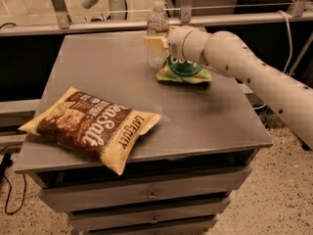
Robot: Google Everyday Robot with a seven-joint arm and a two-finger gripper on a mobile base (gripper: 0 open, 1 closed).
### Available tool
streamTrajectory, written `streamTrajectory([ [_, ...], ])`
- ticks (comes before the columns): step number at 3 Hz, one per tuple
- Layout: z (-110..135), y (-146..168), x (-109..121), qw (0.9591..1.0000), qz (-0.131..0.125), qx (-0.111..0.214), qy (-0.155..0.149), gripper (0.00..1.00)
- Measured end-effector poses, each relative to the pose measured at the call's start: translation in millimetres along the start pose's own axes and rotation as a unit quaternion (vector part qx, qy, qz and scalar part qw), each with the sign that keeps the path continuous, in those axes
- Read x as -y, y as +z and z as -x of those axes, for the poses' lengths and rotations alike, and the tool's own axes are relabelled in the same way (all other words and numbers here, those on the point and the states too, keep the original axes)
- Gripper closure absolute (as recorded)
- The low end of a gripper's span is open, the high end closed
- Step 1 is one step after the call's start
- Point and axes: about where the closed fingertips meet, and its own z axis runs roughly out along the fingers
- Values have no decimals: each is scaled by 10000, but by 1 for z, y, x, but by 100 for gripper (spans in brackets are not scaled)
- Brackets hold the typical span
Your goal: Move water bottle near green rice chip bag
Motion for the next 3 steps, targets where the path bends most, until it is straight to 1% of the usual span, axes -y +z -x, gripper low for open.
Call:
streamTrajectory([
  [3,-17,2,-4,9998,17,-137,123,13],
])
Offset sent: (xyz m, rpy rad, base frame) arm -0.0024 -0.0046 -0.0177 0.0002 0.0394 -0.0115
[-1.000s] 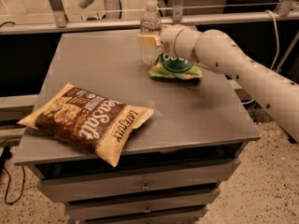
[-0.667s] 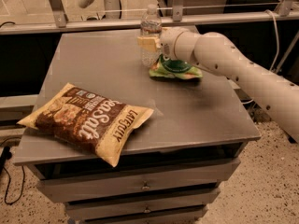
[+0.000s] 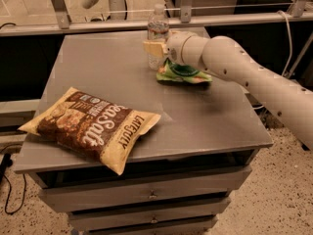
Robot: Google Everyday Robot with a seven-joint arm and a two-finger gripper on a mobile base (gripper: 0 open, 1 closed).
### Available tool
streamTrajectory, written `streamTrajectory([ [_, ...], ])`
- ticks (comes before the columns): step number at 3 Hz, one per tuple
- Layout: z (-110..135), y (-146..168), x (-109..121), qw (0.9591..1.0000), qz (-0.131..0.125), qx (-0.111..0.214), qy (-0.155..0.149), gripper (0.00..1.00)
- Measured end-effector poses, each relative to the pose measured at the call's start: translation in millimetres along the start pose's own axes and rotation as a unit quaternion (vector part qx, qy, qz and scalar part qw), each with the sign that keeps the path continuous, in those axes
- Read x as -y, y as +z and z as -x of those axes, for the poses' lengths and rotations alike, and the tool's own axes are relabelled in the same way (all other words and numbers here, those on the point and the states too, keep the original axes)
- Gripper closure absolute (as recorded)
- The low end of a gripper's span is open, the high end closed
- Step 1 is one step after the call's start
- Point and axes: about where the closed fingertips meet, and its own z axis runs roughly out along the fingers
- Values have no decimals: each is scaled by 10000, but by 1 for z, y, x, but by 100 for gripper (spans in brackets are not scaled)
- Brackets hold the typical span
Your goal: Move water bottle near green rice chip bag
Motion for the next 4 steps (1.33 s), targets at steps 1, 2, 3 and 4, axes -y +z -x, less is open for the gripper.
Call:
streamTrajectory([
  [1,0,0,-1,10000,6,-24,0,0],
  [2,11,-9,-2,9999,41,-28,-106,0],
  [3,31,-37,4,9996,83,-71,-266,0],
  [4,62,-94,16,9990,152,-81,-421,0],
])
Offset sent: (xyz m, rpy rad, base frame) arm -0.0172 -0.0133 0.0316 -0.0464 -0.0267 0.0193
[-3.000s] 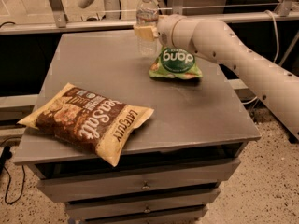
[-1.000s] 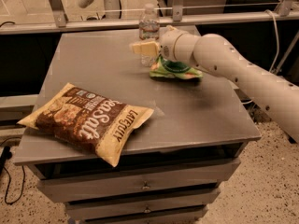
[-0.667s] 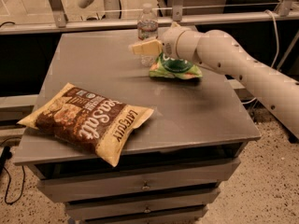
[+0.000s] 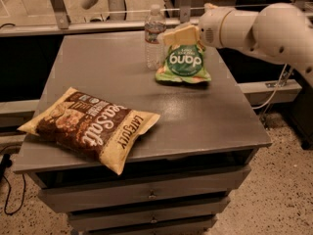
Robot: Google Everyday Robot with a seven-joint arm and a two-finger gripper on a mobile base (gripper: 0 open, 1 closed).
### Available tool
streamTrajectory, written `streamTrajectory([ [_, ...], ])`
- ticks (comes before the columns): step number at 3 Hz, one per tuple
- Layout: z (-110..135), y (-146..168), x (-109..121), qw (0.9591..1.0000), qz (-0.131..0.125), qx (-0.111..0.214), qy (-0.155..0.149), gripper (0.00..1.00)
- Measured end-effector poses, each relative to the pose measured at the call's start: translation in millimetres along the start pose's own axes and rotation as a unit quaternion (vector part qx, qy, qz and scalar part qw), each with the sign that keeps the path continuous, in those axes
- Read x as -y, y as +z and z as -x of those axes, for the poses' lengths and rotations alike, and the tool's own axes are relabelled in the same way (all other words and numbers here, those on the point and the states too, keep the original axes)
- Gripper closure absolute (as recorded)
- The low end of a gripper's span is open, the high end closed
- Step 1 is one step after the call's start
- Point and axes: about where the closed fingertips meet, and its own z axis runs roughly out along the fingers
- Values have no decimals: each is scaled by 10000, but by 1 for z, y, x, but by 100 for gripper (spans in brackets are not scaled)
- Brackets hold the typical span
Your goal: Move water bottle near green rice chip bag
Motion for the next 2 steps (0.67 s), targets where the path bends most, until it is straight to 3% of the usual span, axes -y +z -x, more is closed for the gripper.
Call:
streamTrajectory([
  [2,72,-147,36,9997,90,197,-109,0],
])
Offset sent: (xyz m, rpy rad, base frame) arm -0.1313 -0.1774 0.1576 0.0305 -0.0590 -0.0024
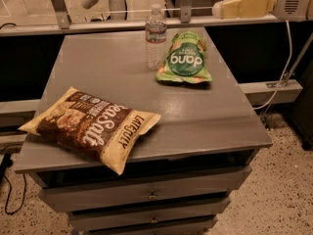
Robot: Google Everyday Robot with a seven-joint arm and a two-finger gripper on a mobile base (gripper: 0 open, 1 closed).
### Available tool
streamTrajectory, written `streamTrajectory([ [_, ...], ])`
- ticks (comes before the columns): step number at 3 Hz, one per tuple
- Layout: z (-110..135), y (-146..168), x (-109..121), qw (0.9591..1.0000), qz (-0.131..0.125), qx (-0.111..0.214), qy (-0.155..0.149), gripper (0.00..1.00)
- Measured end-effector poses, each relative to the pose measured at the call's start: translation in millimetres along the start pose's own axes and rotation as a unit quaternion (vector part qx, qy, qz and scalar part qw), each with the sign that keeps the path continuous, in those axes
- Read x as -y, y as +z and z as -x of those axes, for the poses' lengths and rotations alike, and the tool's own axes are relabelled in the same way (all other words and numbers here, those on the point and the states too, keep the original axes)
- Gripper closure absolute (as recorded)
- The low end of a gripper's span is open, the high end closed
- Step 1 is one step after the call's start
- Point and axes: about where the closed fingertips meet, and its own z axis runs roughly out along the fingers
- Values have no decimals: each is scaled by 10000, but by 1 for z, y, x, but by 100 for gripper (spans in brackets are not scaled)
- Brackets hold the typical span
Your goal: Move water bottle near green rice chip bag
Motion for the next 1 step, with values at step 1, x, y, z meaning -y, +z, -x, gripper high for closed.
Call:
streamTrajectory([
  [1,0,0,0,10000,1,0,0,0],
])
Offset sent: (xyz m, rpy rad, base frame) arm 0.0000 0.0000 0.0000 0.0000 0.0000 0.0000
